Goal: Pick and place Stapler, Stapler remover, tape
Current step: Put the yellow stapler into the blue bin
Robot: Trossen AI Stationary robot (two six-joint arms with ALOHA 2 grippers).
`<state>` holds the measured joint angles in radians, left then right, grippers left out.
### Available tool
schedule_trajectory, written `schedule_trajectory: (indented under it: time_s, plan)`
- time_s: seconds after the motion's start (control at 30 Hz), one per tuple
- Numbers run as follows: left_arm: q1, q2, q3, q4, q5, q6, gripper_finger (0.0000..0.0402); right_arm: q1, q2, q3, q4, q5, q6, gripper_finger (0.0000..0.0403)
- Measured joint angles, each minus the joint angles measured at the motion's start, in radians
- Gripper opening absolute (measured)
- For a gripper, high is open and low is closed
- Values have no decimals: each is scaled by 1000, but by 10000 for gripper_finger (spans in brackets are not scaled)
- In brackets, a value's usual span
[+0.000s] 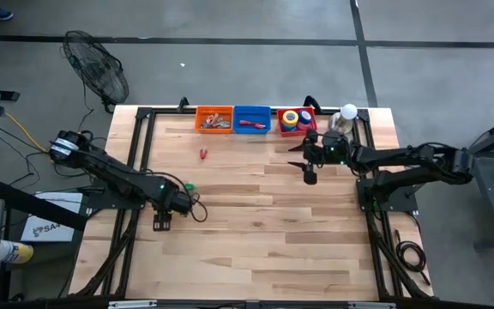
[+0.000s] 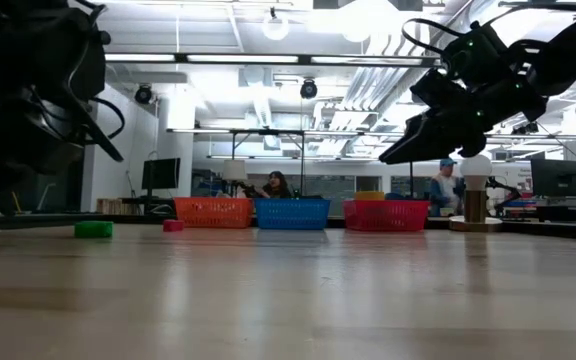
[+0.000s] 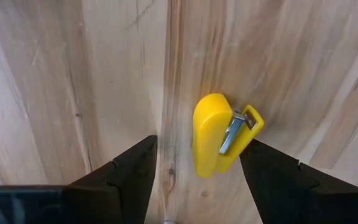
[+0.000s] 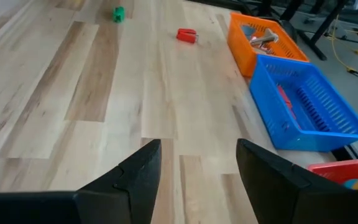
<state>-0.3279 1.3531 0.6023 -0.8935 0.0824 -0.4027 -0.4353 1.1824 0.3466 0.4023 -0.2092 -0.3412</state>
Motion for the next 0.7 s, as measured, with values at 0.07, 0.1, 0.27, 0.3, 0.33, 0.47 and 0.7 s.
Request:
schedule_trajectory:
  time_s: [0.07, 0.1, 0.27, 0.3, 0.33, 0.47, 0.7]
  plan:
    - [0, -1, -4, 2, 0, 3, 225, 9, 0, 0, -6, 1, 3, 199]
    - [0, -1, -6, 4, 0, 3, 225, 13, 0, 0, -8, 1, 7, 199]
    - [0, -1, -8, 16, 0, 26, 224, 26, 0, 0, -21, 1, 21, 199]
    - [0, -1, -8, 19, 0, 33, 222, 27, 0, 0, -23, 0, 23, 199]
    - [0, -1, -8, 21, -1, 33, 219, 27, 0, 0, -24, 1, 26, 199]
    - [0, -1, -9, 24, -7, 36, 193, 27, 0, 0, -40, 1, 29, 199]
    - [0, 0, -9, 37, -14, 34, 150, 26, 0, 0, -48, 1, 30, 199]
